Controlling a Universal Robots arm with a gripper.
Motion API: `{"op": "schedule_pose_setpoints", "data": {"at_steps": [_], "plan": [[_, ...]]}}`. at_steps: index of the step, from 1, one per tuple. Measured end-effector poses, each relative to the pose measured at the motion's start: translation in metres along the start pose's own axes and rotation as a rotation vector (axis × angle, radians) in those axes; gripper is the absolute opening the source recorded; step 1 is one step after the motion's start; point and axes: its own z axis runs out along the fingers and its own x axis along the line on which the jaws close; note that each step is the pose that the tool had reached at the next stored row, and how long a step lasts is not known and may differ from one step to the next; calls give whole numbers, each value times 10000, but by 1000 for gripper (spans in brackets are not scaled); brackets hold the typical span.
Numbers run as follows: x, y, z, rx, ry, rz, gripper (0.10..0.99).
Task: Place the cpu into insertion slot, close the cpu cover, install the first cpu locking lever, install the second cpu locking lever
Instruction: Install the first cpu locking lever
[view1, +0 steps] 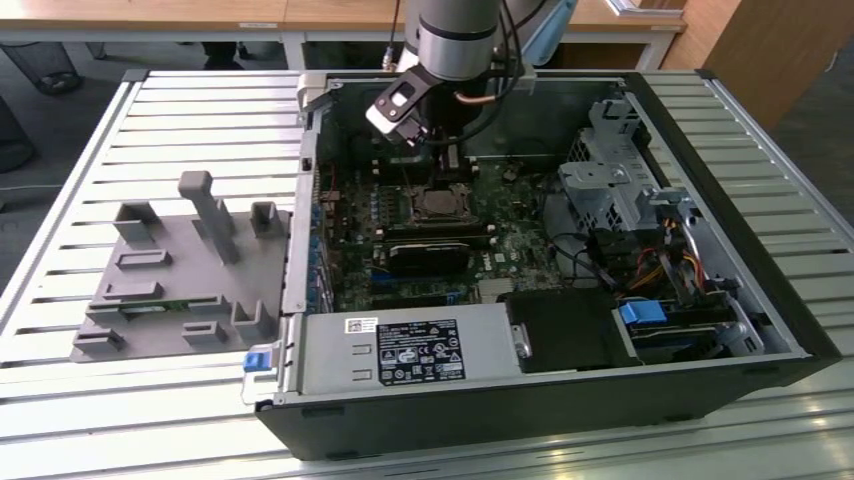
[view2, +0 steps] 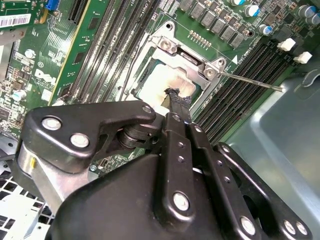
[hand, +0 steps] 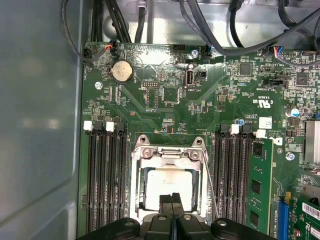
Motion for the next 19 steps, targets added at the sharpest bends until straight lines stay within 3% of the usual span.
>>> {"op": "schedule_pose_setpoints", "data": {"at_steps": [19], "plan": [[1,0,-79,0,0,0,118]]}}
